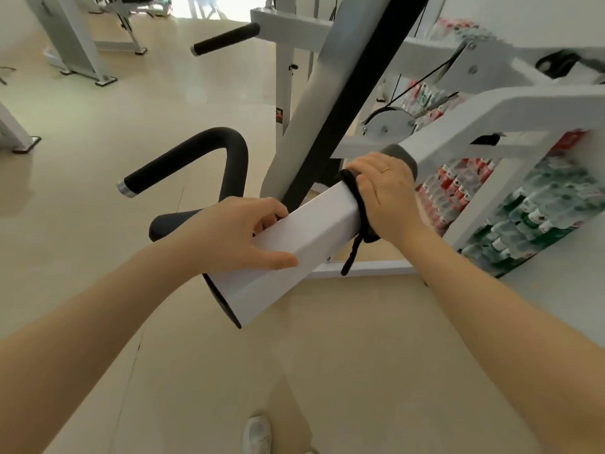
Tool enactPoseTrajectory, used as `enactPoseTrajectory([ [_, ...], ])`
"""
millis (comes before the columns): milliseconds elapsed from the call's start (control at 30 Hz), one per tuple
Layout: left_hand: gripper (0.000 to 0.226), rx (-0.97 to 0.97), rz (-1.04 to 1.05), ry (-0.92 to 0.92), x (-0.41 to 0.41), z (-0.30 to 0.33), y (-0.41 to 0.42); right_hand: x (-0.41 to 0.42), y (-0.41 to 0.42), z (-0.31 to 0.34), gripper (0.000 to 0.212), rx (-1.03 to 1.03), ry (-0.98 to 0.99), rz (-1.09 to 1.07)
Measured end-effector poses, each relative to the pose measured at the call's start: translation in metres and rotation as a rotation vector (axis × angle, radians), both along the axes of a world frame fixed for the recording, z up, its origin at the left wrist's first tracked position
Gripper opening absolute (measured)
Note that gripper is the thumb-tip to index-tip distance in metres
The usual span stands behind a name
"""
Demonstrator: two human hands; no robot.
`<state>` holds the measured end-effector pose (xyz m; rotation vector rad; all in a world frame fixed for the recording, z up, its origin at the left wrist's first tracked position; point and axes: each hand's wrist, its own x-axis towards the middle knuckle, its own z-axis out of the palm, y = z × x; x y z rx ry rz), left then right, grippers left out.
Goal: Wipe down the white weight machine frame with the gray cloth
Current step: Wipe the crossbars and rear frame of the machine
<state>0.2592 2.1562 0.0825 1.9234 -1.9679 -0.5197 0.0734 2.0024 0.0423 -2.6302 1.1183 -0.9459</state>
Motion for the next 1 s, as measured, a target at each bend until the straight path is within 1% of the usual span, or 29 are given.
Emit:
enactPoseTrajectory([
  [67,0.065,0.012,-0.062,-0.038,-0.002,0.005,-0.014,0.012,0.034,-0.013,0.04,-0.03,-0.099,0.023],
  [133,0.064,0.005,-0.127,-0.076,-0.003,0.009,-0.027,0.021,0.056,-0.024,0.043,-0.115,-0.16,0.064],
  [233,0.057,-0.006,-0.18,-0.092,0.0,0.012,-0.04,0.021,0.05,-0.032,0.049,-0.256,-0.151,0.134],
  [300,0.055,0.022,-0.211,-0.102,0.002,0.012,-0.047,0.016,0.034,-0.035,0.057,-0.308,-0.151,0.14],
  [400,0.064,0.09,-0.276,-0.133,0.003,0.012,-0.058,0.005,0.011,-0.039,0.058,-0.3,-0.138,0.059],
  [467,0.066,0.105,-0.302,-0.111,0.0,0.011,-0.066,-0.006,-0.006,-0.037,0.066,-0.248,-0.087,-0.028],
  [500,0.066,0.1,-0.303,-0.093,-0.002,0.011,-0.068,-0.01,-0.012,-0.033,0.065,-0.214,-0.071,-0.067],
  [567,0.064,0.075,-0.291,-0.066,-0.004,0.01,-0.071,-0.015,-0.021,-0.023,0.058,-0.121,-0.086,-0.138],
  [633,0.063,0.064,-0.287,-0.052,-0.005,0.009,-0.072,-0.015,-0.023,-0.014,0.053,-0.056,-0.091,-0.156],
  [700,0.062,0.07,-0.299,-0.072,-0.006,0.01,-0.072,-0.011,-0.012,-0.008,0.051,-0.083,-0.021,-0.041],
  [767,0.06,0.073,-0.302,-0.103,-0.007,0.013,-0.072,-0.001,0.006,-0.01,0.05,-0.172,0.063,0.116],
  [833,0.064,0.048,-0.29,-0.08,-0.007,0.016,-0.071,0.008,0.018,-0.012,0.05,-0.22,0.061,0.178],
  [933,0.073,0.005,-0.225,-0.013,-0.01,0.018,-0.067,0.005,0.008,-0.007,0.047,-0.271,0.094,0.273],
  [1000,0.071,-0.017,-0.139,-0.026,-0.017,0.017,-0.068,-0.001,-0.012,0.001,0.044,-0.284,0.143,0.35],
])
